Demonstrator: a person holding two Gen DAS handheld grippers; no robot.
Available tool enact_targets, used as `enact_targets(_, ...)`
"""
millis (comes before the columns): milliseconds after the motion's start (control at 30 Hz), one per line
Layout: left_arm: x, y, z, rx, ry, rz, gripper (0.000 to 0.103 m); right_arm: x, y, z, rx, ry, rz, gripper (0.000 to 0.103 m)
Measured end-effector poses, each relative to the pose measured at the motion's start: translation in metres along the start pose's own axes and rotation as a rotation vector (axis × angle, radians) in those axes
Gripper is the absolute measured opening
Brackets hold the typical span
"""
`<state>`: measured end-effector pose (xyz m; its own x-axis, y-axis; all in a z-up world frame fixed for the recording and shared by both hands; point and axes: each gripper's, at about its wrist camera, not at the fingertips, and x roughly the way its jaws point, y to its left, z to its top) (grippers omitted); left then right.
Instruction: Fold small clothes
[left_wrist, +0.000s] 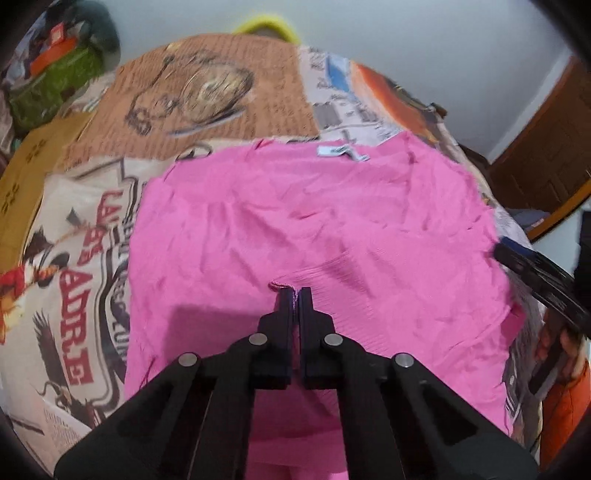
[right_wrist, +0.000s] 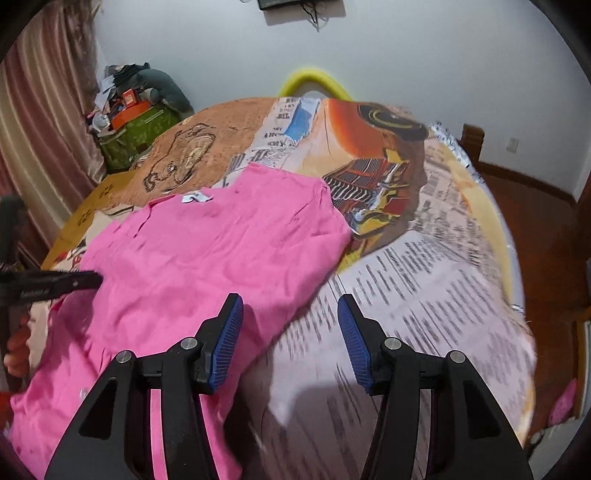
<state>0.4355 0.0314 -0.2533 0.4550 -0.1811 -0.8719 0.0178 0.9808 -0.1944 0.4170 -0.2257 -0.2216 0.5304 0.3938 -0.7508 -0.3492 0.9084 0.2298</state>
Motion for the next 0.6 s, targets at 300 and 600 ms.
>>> enact_targets(300, -0.041, 0.003, 0.016, 0.021, -0.141, 0.012, 0.002, 0.018, 0.000, 0.012, -0.010, -0.007, -0.007, 0.007)
enact_targets(600, 0.004, 0.041, 0.009, -0.059, 0.006, 0.074, 0.002, 0.015, -0.003, 0.017, -0.020, -0.025, -0.076, 0.005)
